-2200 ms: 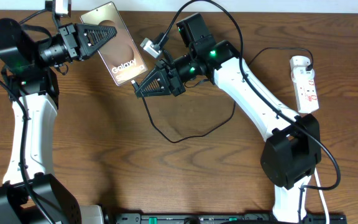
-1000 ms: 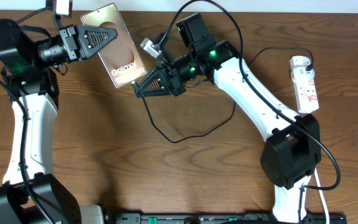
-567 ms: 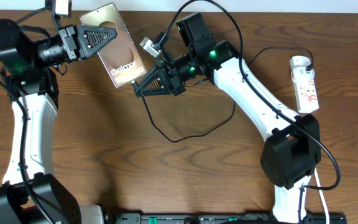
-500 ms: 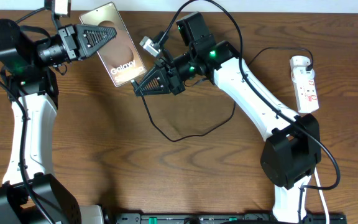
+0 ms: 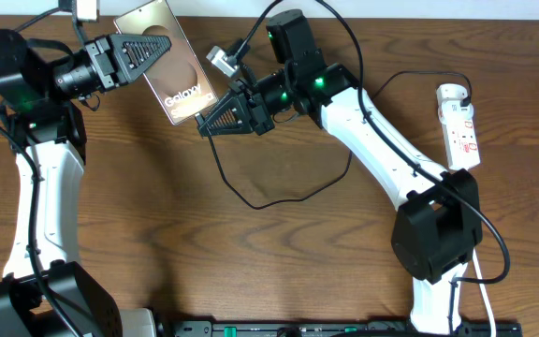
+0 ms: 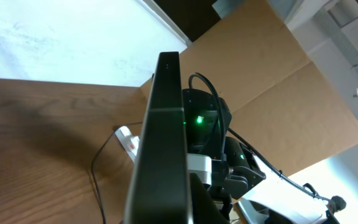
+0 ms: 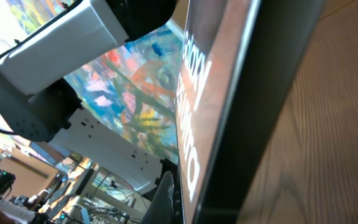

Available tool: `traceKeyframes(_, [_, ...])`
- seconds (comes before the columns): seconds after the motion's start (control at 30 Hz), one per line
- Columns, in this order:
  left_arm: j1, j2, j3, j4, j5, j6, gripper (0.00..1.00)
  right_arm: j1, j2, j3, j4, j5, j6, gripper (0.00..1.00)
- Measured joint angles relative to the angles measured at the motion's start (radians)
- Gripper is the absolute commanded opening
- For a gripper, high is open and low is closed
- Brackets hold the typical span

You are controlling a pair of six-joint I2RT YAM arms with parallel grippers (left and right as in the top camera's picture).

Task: Plug charger to phone and switch on socket
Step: 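Push the plug into the phone's bottom port with the right gripper, then open the right gripper off the plug and raise it away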

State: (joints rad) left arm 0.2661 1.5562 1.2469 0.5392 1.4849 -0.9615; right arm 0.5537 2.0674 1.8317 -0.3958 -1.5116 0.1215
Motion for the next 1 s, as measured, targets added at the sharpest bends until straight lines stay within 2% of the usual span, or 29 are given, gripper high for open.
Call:
traceKeyframes(0.3, [0.005, 0.000, 0.011, 0.005, -0.003, 0.028, 0.07, 0.000, 0.004, -0.011, 0.124, -0.006, 0.106, 0.01])
traceKeyframes(0.47, [0.006, 0.000, 0.012, 0.005, -0.003, 0.028, 0.08, 0.000, 0.004, -0.012, 0.138, -0.007, 0.137, 0.01])
traceKeyframes(0.53, [0.007, 0.000, 0.012, 0.005, -0.003, 0.028, 0.08, 0.000, 0.004, -0.012, 0.139, -0.008, 0.146, 0.44])
traceKeyframes(0.6, [0.007, 0.000, 0.012, 0.005, -0.005, 0.037, 0.07, 0.000, 0.004, -0.012, 0.141, -0.014, 0.151, 0.96])
traceKeyframes(0.63, [0.009, 0.000, 0.012, 0.004, -0.006, 0.043, 0.07, 0.000, 0.004, -0.012, 0.147, -0.018, 0.153, 0.99])
traceKeyframes(1.0, [0.044, 0.000, 0.010, -0.004, 0.058, 0.050, 0.07, -0.002, 0.003, -0.005, 0.154, -0.016, 0.153, 0.99])
